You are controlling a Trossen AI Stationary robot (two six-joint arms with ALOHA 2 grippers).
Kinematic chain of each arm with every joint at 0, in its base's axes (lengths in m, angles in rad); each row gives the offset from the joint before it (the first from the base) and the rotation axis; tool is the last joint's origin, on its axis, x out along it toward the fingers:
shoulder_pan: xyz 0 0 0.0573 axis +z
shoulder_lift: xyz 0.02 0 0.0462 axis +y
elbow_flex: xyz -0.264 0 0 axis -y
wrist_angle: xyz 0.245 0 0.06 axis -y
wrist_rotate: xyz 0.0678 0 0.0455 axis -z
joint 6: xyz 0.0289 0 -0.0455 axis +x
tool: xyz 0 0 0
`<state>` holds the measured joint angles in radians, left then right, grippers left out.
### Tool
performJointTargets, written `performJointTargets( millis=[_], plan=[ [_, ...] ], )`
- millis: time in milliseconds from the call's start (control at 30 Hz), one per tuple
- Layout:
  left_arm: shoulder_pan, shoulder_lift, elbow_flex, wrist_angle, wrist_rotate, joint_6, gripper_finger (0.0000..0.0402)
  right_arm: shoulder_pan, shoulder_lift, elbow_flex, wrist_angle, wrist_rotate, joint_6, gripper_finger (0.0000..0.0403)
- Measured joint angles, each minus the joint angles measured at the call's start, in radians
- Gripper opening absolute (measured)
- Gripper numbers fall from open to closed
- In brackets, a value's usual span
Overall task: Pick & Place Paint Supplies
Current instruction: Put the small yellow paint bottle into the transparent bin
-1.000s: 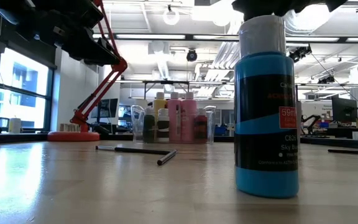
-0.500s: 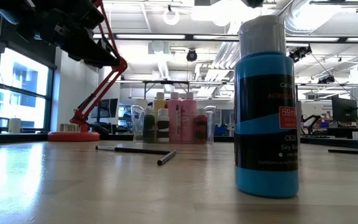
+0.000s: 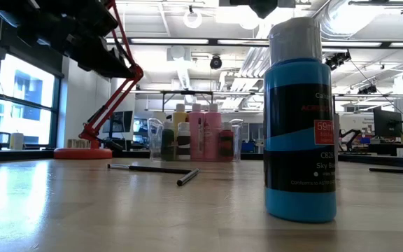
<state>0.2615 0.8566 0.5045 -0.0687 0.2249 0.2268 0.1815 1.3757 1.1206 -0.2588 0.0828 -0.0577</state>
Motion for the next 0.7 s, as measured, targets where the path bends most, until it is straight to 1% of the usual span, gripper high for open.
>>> performJointTargets(
  millis=[333, 533, 700],
  plan=[
    [0.0, 0.0, 0.0, -0.021, 0.0, -0.007, 0.0102, -0.009, -0.001, 0.0, 0.034, -0.009, 0.012, 0.0003],
    [0.0, 0.0, 0.0, -0.068, 0.0, -0.129, 0.0102, -0.014, 0.0, 0.0, 0.034, -0.007, 0.012, 0.0003],
    [0.0, 0.0, 0.0, -0.093, 0.0, -0.156, 0.0102, -0.014, -0.001, 0.0, 0.034, -0.007, 0.011, 0.0003]
  ],
)
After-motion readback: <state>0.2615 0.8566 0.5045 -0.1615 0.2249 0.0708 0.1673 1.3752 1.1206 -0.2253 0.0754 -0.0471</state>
